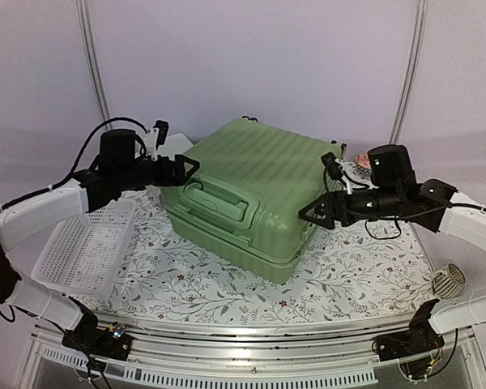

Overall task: Open, take out, and arrange the luggage
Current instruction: Adjust the luggage at the center of the board.

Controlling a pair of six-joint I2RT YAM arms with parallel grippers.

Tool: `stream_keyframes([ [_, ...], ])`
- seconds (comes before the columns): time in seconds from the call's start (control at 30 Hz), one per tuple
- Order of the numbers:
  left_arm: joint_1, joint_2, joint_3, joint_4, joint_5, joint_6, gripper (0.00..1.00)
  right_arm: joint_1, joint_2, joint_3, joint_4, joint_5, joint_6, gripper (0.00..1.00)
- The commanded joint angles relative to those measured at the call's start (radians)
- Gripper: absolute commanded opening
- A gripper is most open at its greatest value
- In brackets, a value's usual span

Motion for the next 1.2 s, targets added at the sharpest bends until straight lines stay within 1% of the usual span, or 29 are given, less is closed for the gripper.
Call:
stream_keyframes([
  [0.0,-0.009,-0.137,-0.122,-0.066,-0.044,-0.064,0.98,-0.152,-0.016,0.039,0.002,0.099,0.038,0.81],
  [0.07,-0.010,-0.209,-0.179,-0.064,-0.052,-0.111,0.98,-0.213,-0.004,0.045,0.026,0.089,0.029,0.82],
  [0.1,-0.010,-0.241,-0.207,-0.058,-0.041,-0.136,0.98,-0.251,0.011,0.051,0.043,0.060,0.022,0.82],
  [0.23,-0.024,-0.303,-0.298,0.006,0.074,-0.264,0.97,-0.404,0.113,0.120,0.108,-0.138,0.029,0.83],
  [0.27,-0.030,-0.308,-0.330,0.033,0.100,-0.293,0.97,-0.431,0.146,0.147,0.120,-0.161,0.035,0.84],
  [0.33,-0.046,-0.312,-0.373,0.087,0.132,-0.345,0.97,-0.469,0.217,0.202,0.116,-0.147,0.067,0.87],
  [0.4,-0.056,-0.309,-0.405,0.129,0.144,-0.379,0.97,-0.509,0.297,0.305,0.092,-0.104,0.125,0.91],
  [0.43,-0.058,-0.305,-0.416,0.144,0.144,-0.390,0.97,-0.534,0.350,0.343,0.087,-0.109,0.153,0.92],
  [0.5,-0.054,-0.305,-0.435,0.165,0.135,-0.406,0.98,-0.587,0.430,0.398,0.104,-0.155,0.196,0.95],
  [0.6,-0.036,-0.305,-0.450,0.183,0.123,-0.422,0.98,-0.652,0.541,0.460,0.141,-0.230,0.236,0.94],
  [0.77,-0.003,-0.313,-0.464,0.202,0.122,-0.440,0.98,-0.671,0.648,0.538,0.179,-0.149,0.300,0.93],
  [0.93,0.024,-0.314,-0.470,0.209,0.118,-0.443,0.98,-0.672,0.727,0.596,0.248,-0.076,0.427,0.93],
  [1.17,0.072,-0.290,-0.488,0.267,0.162,-0.471,0.98,-0.672,0.860,0.698,0.278,-0.070,0.522,0.90],
])
